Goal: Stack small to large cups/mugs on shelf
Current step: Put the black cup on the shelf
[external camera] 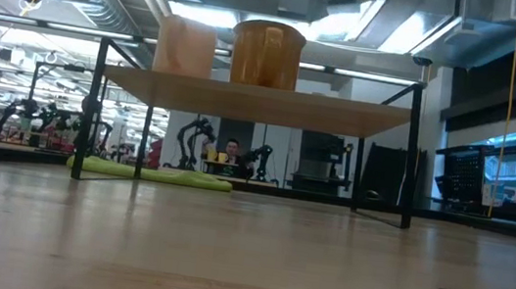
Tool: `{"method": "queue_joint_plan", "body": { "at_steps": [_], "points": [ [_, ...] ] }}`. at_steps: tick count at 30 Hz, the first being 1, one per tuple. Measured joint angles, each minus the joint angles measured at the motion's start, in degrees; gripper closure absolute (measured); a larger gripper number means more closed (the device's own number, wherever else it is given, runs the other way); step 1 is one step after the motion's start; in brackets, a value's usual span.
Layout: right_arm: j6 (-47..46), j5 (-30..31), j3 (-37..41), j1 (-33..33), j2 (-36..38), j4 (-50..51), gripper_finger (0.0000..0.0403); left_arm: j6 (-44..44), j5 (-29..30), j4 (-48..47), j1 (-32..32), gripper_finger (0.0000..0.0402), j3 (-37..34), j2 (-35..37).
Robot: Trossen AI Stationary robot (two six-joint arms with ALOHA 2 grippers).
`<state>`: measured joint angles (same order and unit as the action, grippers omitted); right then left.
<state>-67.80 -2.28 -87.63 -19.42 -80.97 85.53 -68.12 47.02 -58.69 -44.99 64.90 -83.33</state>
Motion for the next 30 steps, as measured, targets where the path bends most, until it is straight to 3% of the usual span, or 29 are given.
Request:
{"method": "queue_joint_plan", "body": {
  "at_steps": [7, 13, 21, 30],
  "points": [
    [-22.68, -0.93, 4.71, -15.14, 1.36, -8.72, 0.0329, 4.94, -3.61, 3.28, 0.07, 0.0401, 0.0, 0.0],
    [-36.83, -0.53, 5.4, -24.93, -1.5, -12.69, 0.0329, 7.01, -4.5, 4.95, 0.09, 0.0401, 0.0, 0.0],
    [-41.43, 0.51, 5.4, -29.94, -6.41, -12.93, 0.0322, 7.28, -4.74, 4.95, 0.48, 0.0401, 0.0, 0.0],
    [-41.48, 0.67, 5.4, -29.92, -11.04, -13.94, 0.0253, 7.33, -6.52, 5.35, 0.46, 0.0401, 0.0, 0.0]
  ]
}}
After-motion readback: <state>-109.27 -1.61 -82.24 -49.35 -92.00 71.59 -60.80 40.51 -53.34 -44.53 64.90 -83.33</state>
